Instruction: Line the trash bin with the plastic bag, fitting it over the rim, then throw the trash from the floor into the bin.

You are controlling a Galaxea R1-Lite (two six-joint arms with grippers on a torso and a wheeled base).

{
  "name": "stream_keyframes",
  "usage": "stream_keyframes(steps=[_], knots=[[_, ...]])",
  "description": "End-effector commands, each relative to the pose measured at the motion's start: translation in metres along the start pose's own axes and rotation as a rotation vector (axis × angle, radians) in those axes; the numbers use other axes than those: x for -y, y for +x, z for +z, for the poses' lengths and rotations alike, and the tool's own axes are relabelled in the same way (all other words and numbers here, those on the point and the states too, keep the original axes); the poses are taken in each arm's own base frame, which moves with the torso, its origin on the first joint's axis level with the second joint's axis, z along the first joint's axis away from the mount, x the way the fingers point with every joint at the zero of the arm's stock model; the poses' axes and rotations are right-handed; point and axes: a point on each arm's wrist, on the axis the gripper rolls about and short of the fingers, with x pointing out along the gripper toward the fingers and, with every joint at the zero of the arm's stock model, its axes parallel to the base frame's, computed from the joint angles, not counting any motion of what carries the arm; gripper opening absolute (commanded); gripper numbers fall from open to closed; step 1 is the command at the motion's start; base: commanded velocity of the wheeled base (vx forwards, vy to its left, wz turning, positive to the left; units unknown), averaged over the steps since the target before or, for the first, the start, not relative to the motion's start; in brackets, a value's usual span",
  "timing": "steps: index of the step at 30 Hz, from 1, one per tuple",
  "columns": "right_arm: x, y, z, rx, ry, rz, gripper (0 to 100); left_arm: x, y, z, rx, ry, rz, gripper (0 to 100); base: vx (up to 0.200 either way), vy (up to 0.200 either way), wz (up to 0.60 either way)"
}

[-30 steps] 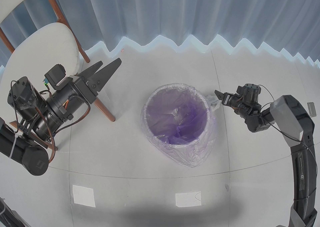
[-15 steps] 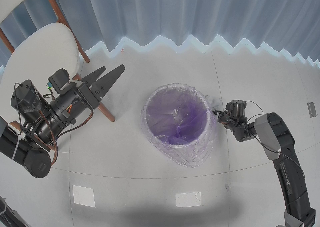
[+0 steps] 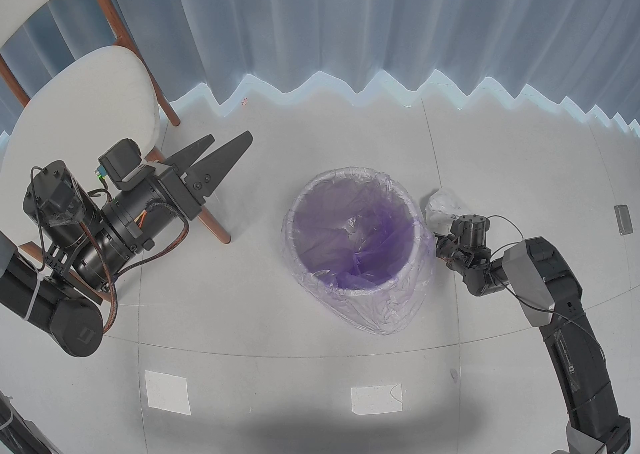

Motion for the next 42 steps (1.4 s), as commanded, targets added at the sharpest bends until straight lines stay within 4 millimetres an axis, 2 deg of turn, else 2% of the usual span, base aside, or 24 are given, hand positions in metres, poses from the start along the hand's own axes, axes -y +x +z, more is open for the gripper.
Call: stream_keyframes(steps=[1,2,3,4,6,7,8,9,10,13,14,15,17,20,24,25,27,30,33,37,38,42], knots=[[-0.025,-0.05,0.139,0.276,0.048,0.041,0,0.001,0.0,0.001,0.002,0.0,-0.002,100,0.0,0.0,0.0],[-0.035,-0.073,0.173,0.329,0.072,0.067,0,0.001,-0.001,0.001,0.003,0.001,-0.003,100,0.0,0.0,0.0],[-0.038,-0.098,0.18,0.268,0.097,0.068,0,0.001,-0.001,0.002,0.005,0.002,-0.005,100,0.0,0.0,0.0],[-0.039,-0.106,0.182,0.246,0.101,0.071,0,0.001,-0.001,0.002,0.004,0.001,-0.003,100,0.0,0.0,0.0],[-0.048,-0.184,0.176,-0.012,0.112,0.118,0,0.002,0.0,0.003,0.007,0.003,-0.008,100,0.0,0.0,0.0],[-0.05,-0.213,0.17,-0.11,0.11,0.13,0,0.003,-0.001,0.003,0.008,0.003,-0.006,100,0.0,0.0,0.0],[-0.05,-0.232,0.162,-0.19,0.097,0.125,0,0.003,0.0,0.003,0.007,0.002,-0.01,100,0.0,0.0,0.0],[-0.05,-0.232,0.162,-0.19,0.097,0.125,0,0.003,0.0,0.003,0.007,0.002,-0.01,100,0.0,0.0,0.0],[-0.046,-0.249,0.143,-0.303,0.029,0.102,0,0.006,0.0,0.002,0.006,-0.001,-0.018,100,0.0,0.0,0.0],[-0.033,-0.248,0.125,-0.291,-0.024,0.065,0,0.009,-0.001,-0.001,-0.004,-0.007,-0.024,100,0.0,0.0,0.0],[-0.033,-0.248,0.125,-0.291,-0.024,0.065,0,0.009,-0.001,-0.001,-0.004,-0.007,-0.024,100,0.0,0.0,0.0],[-0.023,-0.241,0.113,-0.257,-0.024,0.058,0,0.013,-0.001,0.0,-0.002,0.003,-0.036,100,0.0,0.0,0.0],[-0.019,-0.235,0.101,-0.208,-0.029,0.064,0,0.015,-0.002,0.001,-0.001,0.008,-0.038,100,0.0,0.0,0.0],[-0.013,-0.223,0.088,-0.119,-0.048,0.059,0,0.016,-0.002,0.003,0.006,0.01,-0.04,100,0.0,0.0,0.0],[-0.005,-0.198,0.072,0.003,-0.074,0.001,0,0.015,-0.002,0.002,0.003,0.009,-0.039,100,0.0,0.0,0.0],[-0.005,-0.197,0.071,0.004,-0.075,0.002,0,0.015,-0.002,0.002,0.003,0.01,-0.038,100,0.0,0.0,0.0],[0.0,-0.194,0.056,-0.019,-0.106,-0.003,0,0.01,-0.004,0.006,0.01,0.018,-0.02,100,0.0,0.0,0.0],[0.001,-0.19,0.051,-0.041,-0.107,0.008,0,-0.005,-0.012,0.012,0.019,0.042,0.026,100,0.133,0.0,0.0],[0.002,-0.184,0.046,-0.051,-0.112,0.013,0,-0.006,-0.012,0.015,0.02,0.047,0.019,100,0.2,0.0,0.0],[0.005,-0.161,0.041,-0.038,-0.133,0.01,0,-0.001,-0.011,0.013,0.016,0.041,0.0,100,0.2,0.0,0.0],[0.005,-0.16,0.041,-0.036,-0.134,0.009,100,-0.001,-0.011,0.013,0.015,0.04,-0.001,100,0.2,0.0,0.0],[0.01,-0.141,0.04,-0.022,-0.133,-0.005,100,0.008,-0.008,0.011,0.012,0.032,-0.032,100,0.2,0.0,0.0]])
